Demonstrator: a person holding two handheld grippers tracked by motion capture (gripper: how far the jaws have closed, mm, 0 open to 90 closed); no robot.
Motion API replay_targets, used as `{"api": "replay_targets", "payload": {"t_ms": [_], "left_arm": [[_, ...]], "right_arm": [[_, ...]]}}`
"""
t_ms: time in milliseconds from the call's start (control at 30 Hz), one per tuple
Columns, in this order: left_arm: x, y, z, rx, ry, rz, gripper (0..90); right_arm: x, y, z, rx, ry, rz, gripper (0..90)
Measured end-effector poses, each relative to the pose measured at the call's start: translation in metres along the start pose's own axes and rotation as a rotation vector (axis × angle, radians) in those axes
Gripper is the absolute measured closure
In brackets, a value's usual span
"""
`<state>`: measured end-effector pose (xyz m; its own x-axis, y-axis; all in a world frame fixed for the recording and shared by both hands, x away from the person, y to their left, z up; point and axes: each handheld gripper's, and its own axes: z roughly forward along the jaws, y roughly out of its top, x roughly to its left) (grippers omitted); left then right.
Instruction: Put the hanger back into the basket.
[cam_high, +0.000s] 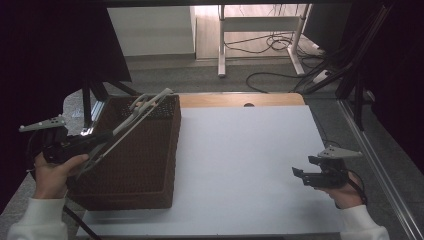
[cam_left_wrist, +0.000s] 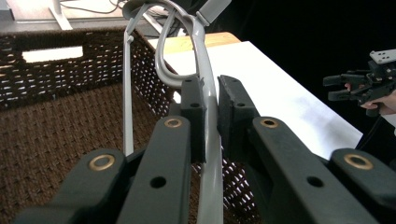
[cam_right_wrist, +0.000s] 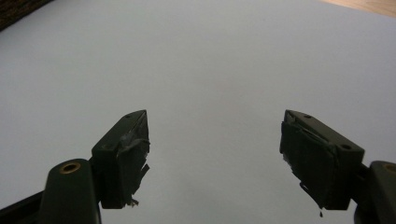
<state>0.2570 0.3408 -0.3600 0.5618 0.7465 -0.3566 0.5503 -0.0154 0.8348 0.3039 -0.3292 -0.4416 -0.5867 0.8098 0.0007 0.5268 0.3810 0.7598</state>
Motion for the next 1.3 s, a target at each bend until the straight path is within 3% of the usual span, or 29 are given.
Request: {"api": "replay_targets", "payload": {"t_ms": [233,467,633,700,733,767,833,933,1167,1300], "left_arm": [[0.009,-0.008,0.004,0.007,-0.035,-0.011,81.8],[0.017,-0.014,0.008,0.018,-0.04,-0.022,81.8],[0.025,-0.023,0.018,0.043,-0.026,-0.033,81.6],[0.03,-0.027,0.024,0.073,-0.001,-0.037,81.0],[0.032,-0.03,0.026,0.072,0.039,-0.021,78.6],[0.033,-0.031,0.026,0.062,0.069,-0.021,67.7],[0.034,-0.034,0.025,0.07,0.083,-0.022,51.2],[0.032,-0.035,0.026,0.101,0.108,-0.022,38.0],[0.021,-0.034,0.03,0.104,0.13,0.012,25.9],[0.016,-0.034,0.031,0.099,0.114,0.023,21.6]], "right_arm": [[0.0,0.0,0.001,0.003,0.001,-0.003,24.7],[0.0,-0.001,0.002,0.011,0.004,-0.002,24.6],[0.001,-0.001,0.003,0.017,0.009,-0.005,24.6],[0.001,-0.002,0.004,0.023,0.013,-0.009,24.4],[0.001,-0.001,0.004,0.024,0.015,-0.009,24.4],[0.001,-0.001,0.003,0.025,0.017,-0.01,24.4],[0.001,-0.001,0.003,0.027,0.022,-0.011,24.2],[0.001,-0.002,0.004,0.034,0.023,-0.011,24.2],[0.002,-0.003,0.009,0.054,0.04,-0.021,23.6],[0.003,-0.001,0.01,0.047,0.046,-0.03,23.5]]}}
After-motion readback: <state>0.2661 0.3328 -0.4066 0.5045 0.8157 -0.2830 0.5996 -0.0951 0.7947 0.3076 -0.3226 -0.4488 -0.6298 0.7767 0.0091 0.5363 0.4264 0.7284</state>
